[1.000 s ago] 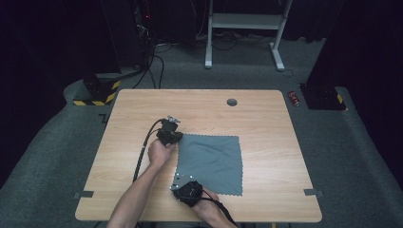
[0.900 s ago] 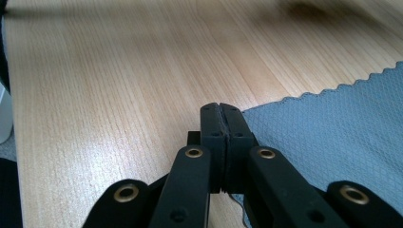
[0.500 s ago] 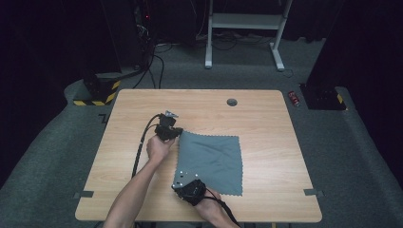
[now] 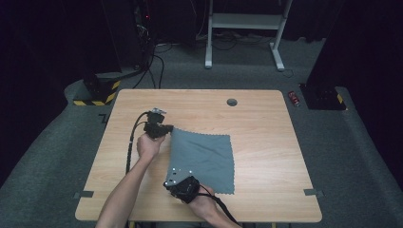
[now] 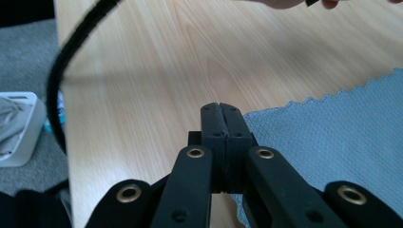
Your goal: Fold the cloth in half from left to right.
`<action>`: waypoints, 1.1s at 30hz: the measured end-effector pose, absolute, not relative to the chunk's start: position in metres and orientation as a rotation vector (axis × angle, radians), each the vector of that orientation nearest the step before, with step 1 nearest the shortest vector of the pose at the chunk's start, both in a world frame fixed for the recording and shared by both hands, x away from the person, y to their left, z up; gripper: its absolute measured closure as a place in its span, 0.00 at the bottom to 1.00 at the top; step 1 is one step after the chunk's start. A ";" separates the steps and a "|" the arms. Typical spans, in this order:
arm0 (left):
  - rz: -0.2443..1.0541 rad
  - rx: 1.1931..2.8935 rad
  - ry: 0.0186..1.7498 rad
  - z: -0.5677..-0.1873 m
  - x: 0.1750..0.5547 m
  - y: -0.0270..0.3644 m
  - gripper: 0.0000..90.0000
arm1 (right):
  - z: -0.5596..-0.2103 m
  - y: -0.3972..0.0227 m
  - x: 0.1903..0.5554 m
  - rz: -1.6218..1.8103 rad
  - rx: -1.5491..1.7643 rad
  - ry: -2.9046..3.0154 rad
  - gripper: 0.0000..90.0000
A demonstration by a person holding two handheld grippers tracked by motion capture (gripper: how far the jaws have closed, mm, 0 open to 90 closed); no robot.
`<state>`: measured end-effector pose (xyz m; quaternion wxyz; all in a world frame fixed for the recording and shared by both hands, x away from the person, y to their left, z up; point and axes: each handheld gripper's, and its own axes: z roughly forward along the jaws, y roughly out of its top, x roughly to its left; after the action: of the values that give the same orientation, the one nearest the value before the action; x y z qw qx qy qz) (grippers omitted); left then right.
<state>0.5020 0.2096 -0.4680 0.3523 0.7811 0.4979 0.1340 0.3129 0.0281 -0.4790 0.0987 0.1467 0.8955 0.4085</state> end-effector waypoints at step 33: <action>0.287 2.032 1.184 -0.478 0.512 0.153 1.00 | -0.501 -0.053 0.312 1.191 0.699 2.571 1.00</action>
<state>0.5121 0.1529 -0.4775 0.3767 0.7944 0.4630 0.1121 0.3120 -0.0530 -0.5006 0.1113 0.2381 0.8755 0.4054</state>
